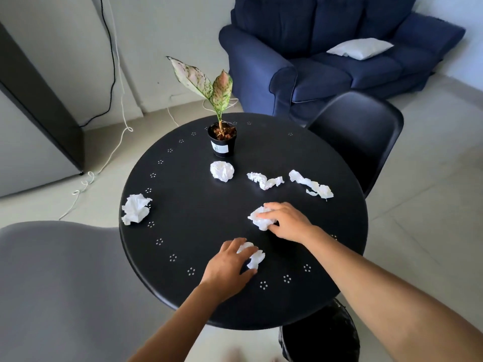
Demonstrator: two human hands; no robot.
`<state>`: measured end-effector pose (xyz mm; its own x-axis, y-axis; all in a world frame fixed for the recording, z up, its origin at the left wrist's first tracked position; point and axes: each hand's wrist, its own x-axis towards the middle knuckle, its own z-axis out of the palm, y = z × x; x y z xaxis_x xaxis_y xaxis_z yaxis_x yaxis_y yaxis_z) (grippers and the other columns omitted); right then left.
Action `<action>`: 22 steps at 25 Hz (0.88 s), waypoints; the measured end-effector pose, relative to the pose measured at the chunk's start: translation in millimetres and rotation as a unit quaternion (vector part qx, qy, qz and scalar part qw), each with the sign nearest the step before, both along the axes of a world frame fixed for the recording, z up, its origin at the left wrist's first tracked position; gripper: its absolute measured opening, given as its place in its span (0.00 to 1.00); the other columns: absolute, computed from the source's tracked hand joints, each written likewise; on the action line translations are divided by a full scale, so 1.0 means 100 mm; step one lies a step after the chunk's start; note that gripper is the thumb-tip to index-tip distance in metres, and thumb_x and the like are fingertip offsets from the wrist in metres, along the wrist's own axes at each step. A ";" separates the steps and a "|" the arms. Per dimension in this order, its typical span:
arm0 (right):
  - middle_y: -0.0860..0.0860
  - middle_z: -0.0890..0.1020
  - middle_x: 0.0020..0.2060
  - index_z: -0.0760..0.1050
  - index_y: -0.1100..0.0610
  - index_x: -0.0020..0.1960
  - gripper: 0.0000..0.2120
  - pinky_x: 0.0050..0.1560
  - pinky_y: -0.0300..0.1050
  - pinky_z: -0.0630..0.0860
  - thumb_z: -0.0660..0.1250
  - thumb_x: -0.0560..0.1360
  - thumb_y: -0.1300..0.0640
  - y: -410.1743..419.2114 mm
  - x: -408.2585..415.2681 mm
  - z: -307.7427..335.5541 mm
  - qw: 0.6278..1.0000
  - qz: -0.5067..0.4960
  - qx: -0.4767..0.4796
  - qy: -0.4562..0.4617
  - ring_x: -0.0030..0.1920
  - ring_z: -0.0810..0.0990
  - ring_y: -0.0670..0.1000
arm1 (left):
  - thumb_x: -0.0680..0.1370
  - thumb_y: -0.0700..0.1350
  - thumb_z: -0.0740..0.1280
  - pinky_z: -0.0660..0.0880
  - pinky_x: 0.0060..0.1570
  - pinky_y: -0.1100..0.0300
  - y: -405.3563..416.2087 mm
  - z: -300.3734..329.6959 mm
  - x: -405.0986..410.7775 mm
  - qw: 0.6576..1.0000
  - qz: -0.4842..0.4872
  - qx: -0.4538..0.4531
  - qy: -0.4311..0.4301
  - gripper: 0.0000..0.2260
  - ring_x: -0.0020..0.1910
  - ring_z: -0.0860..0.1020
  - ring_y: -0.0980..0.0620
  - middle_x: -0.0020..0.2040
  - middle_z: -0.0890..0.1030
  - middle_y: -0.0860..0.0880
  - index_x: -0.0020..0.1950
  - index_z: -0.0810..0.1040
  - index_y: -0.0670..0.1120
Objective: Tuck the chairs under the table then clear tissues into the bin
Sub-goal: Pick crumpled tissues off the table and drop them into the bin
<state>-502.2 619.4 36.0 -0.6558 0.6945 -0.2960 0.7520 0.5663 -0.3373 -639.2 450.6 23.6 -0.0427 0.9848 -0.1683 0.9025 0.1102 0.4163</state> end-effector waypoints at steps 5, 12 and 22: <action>0.48 0.78 0.60 0.81 0.51 0.59 0.19 0.56 0.48 0.77 0.60 0.74 0.66 -0.11 0.01 0.00 0.998 -0.055 0.019 0.032 0.61 0.76 0.52 | 0.78 0.45 0.59 0.77 0.52 0.56 0.09 -0.05 0.01 1.000 0.011 0.023 -0.003 0.14 0.59 0.73 0.51 0.58 0.78 0.52 0.62 0.77 0.51; 0.52 0.83 0.54 0.81 0.58 0.59 0.17 0.53 0.47 0.78 0.63 0.72 0.66 -0.52 0.55 0.08 0.965 -0.229 0.043 0.120 0.53 0.81 0.55 | 0.75 0.37 0.60 0.77 0.48 0.53 0.20 0.02 0.35 0.992 -0.056 0.090 -0.065 0.13 0.50 0.79 0.46 0.50 0.82 0.47 0.53 0.82 0.45; 0.55 0.83 0.54 0.81 0.59 0.57 0.17 0.55 0.43 0.74 0.62 0.71 0.67 -1.78 2.54 -0.26 0.856 -0.511 0.016 0.074 0.55 0.81 0.56 | 0.74 0.39 0.60 0.76 0.48 0.57 0.24 -0.15 2.09 0.950 -0.298 0.008 -0.087 0.14 0.50 0.79 0.47 0.51 0.81 0.48 0.55 0.80 0.47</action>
<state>-248.0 441.0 10.4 0.2694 0.9345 -0.2329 0.8106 -0.3506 -0.4691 -429.7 474.2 9.0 0.5512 0.8276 -0.1065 0.7199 -0.4071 0.5622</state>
